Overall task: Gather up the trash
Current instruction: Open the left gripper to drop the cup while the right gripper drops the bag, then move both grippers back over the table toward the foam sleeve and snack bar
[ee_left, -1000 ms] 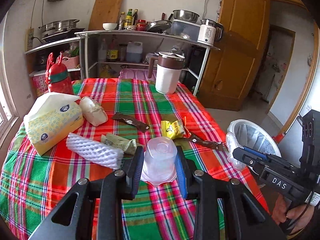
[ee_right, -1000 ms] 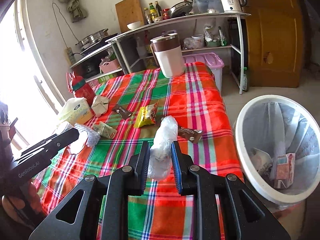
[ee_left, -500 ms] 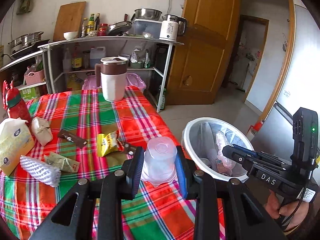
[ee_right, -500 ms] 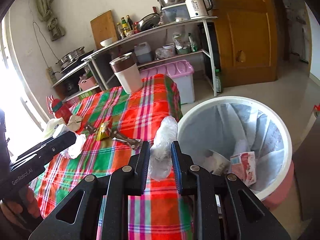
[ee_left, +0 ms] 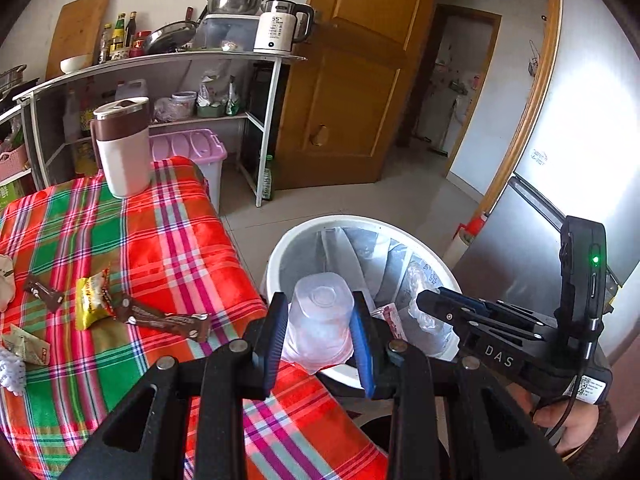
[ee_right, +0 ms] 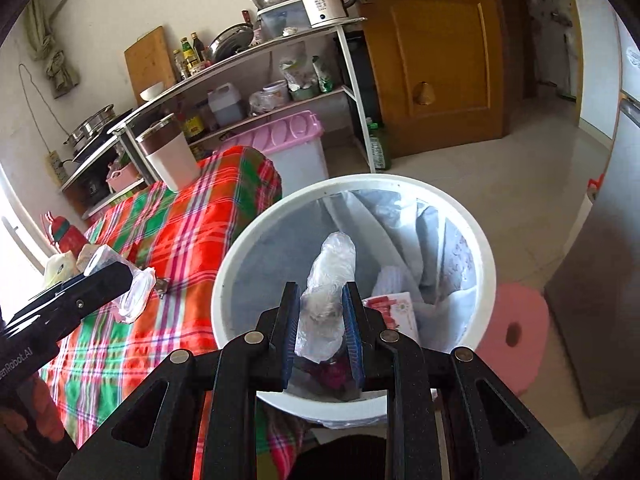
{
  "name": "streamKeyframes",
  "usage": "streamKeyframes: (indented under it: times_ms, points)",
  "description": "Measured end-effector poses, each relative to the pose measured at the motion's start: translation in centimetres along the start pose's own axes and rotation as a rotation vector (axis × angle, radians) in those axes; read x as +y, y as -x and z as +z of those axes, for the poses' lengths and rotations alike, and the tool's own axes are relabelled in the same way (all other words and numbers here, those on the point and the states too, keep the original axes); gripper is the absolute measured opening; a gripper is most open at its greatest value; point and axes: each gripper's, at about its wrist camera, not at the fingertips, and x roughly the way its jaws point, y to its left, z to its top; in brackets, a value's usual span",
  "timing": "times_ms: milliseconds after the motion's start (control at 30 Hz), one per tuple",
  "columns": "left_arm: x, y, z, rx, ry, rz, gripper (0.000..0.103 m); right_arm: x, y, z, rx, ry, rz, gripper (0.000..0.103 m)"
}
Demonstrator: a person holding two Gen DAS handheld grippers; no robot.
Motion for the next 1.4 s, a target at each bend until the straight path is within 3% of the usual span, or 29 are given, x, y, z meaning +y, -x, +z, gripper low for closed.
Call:
streamKeyframes:
  times_ms: [233, 633, 700, 767, 1400]
  points:
    - [-1.8, -2.8, 0.3, 0.046, -0.007, -0.033, 0.032, -2.0, -1.4, 0.2, 0.036, -0.007, -0.037, 0.023]
    - [-2.6, -5.1, -0.4, 0.100, -0.021, 0.001, 0.036, -2.8, -2.5, 0.1, 0.077, 0.002, -0.053, 0.029]
    - [-2.4, -5.0, -0.5, 0.103, -0.009, -0.008, 0.038, -2.8, -2.4, -0.1, 0.074, 0.002, -0.054, 0.040]
    - [-2.3, -4.9, -0.5, 0.097, -0.008, -0.008, 0.045, -2.8, -2.3, -0.1, 0.072, -0.004, -0.049, 0.044]
    - [1.0, -0.5, -1.1, 0.025, 0.052, 0.026, 0.054, -0.1, -0.8, -0.3, 0.037, 0.006, -0.030, 0.044]
